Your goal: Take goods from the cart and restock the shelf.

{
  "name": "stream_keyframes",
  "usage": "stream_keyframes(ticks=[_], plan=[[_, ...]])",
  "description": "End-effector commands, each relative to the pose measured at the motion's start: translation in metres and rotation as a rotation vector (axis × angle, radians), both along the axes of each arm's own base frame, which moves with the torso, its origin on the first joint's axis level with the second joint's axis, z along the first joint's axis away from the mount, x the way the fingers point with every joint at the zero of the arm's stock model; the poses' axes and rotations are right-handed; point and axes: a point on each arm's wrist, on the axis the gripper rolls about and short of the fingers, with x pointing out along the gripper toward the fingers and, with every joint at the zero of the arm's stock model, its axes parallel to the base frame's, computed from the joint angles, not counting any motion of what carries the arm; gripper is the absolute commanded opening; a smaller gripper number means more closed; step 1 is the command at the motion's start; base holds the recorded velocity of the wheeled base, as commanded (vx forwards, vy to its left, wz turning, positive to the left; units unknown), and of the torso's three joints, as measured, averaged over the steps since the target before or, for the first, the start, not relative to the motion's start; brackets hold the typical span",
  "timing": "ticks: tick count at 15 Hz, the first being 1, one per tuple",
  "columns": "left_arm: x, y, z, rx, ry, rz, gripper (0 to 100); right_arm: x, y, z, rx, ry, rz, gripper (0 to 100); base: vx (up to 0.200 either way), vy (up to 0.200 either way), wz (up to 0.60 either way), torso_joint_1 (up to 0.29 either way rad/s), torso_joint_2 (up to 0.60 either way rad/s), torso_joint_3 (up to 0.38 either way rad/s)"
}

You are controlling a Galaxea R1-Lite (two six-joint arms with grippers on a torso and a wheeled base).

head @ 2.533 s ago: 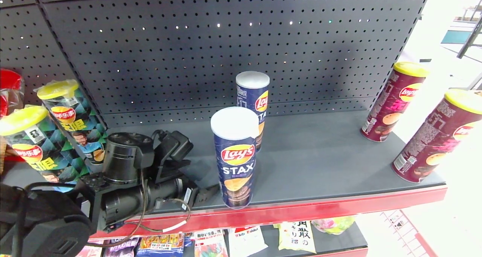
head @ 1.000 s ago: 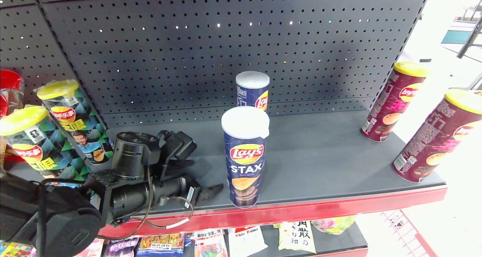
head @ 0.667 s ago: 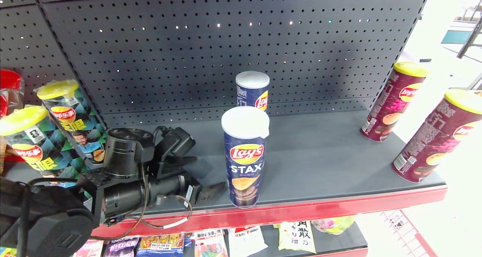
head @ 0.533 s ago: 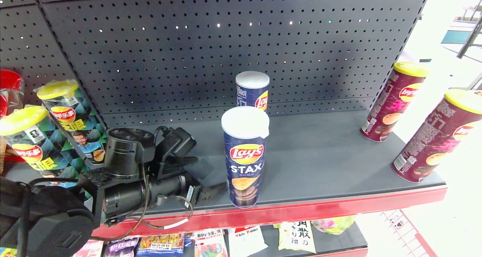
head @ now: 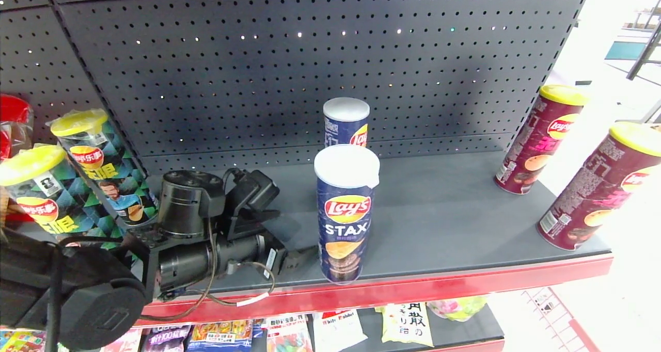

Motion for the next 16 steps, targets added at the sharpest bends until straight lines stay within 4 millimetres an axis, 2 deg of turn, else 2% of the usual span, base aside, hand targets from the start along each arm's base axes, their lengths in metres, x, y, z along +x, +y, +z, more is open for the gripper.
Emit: stream_keyframes(ticks=[1, 5, 7, 10, 11, 12, 14, 16], plan=[[0.005, -0.003, -0.002, 0.000, 0.000, 0.000, 100, 0.001, 0.000, 0.000, -0.001, 0.003, 0.001, 100, 0.000, 0.000, 0.00, 0.000, 0.00, 0.000], [-0.002, 0.002, -0.007, 0.017, 0.025, 0.009, 100, 0.000, 0.000, -0.003, -0.003, 0.007, 0.001, 100, 0.000, 0.000, 0.00, 0.000, 0.00, 0.000], [-0.022, 0.020, -0.010, 0.023, 0.036, 0.033, 100, -0.003, -0.001, -0.015, -0.011, 0.024, 0.007, 100, 0.000, 0.000, 0.00, 0.000, 0.00, 0.000], [-0.059, 0.059, 0.000, 0.000, -0.002, 0.105, 100, -0.012, -0.005, -0.035, -0.026, 0.044, 0.000, 100, 0.000, 0.000, 0.00, 0.000, 0.00, 0.000], [-0.083, 0.080, 0.009, -0.025, -0.047, 0.150, 100, -0.020, -0.008, -0.039, -0.032, 0.058, 0.001, 100, 0.000, 0.000, 0.00, 0.000, 0.00, 0.000], [-0.095, 0.090, 0.013, -0.035, -0.072, 0.182, 100, -0.024, -0.010, -0.041, -0.033, 0.061, -0.002, 100, 0.000, 0.000, 0.00, 0.000, 0.00, 0.000], [-0.140, 0.122, 0.027, -0.055, -0.140, 0.316, 100, -0.037, -0.014, -0.046, -0.053, 0.108, -0.121, 100, 0.000, 0.000, 0.00, 0.000, 0.00, 0.000], [-0.178, 0.137, 0.031, -0.050, -0.117, 0.382, 100, -0.047, -0.015, -0.056, -0.065, 0.147, -0.210, 100, 0.000, 0.000, 0.00, 0.000, 0.00, 0.000]])
